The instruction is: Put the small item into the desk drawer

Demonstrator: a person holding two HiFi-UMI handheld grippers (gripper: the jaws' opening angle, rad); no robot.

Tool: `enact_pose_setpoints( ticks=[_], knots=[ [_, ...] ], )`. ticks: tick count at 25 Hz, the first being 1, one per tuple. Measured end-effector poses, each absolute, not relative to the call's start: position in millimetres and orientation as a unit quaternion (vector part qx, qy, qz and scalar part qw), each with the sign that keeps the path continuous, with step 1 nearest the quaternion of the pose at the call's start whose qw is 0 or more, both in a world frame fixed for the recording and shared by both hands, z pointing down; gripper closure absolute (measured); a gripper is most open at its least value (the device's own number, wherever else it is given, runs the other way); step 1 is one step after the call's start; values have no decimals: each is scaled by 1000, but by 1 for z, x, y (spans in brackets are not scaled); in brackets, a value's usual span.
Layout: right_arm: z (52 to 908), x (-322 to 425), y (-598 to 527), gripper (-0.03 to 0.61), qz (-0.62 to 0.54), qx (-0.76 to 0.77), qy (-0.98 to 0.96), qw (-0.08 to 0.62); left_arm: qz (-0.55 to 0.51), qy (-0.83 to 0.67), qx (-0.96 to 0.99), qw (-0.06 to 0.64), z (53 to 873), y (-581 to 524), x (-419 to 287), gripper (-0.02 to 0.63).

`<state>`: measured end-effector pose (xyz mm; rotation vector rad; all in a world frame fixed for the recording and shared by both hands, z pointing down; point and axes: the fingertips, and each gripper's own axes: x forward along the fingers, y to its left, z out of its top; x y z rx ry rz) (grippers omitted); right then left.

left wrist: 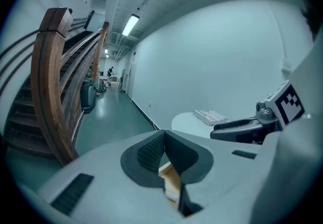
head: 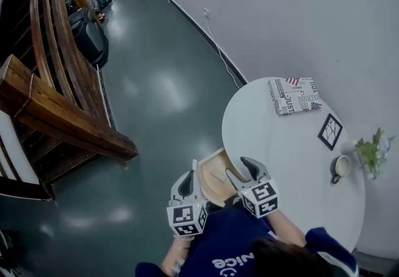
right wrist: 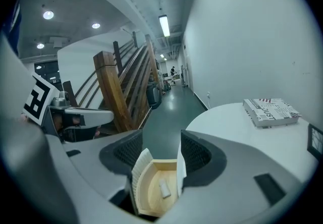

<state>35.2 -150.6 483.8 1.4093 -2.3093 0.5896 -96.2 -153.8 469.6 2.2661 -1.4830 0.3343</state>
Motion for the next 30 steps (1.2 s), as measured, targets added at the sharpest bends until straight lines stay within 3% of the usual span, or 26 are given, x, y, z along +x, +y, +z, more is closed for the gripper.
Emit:
enact_pose_setpoints(
  ticks=[3,14,30],
  knots=[
    [475,39,-151,358,191,512,-818,180,111,-528,818,197,460,-153,-91,609],
    [460,44,-148,569,166,524,-822,150,116,-516,830,175,456,-148,-77,609],
    [456,53,-149,572,158,561,-801,137,110,-511,833,179,457,-148,-86,609]
  ],
)
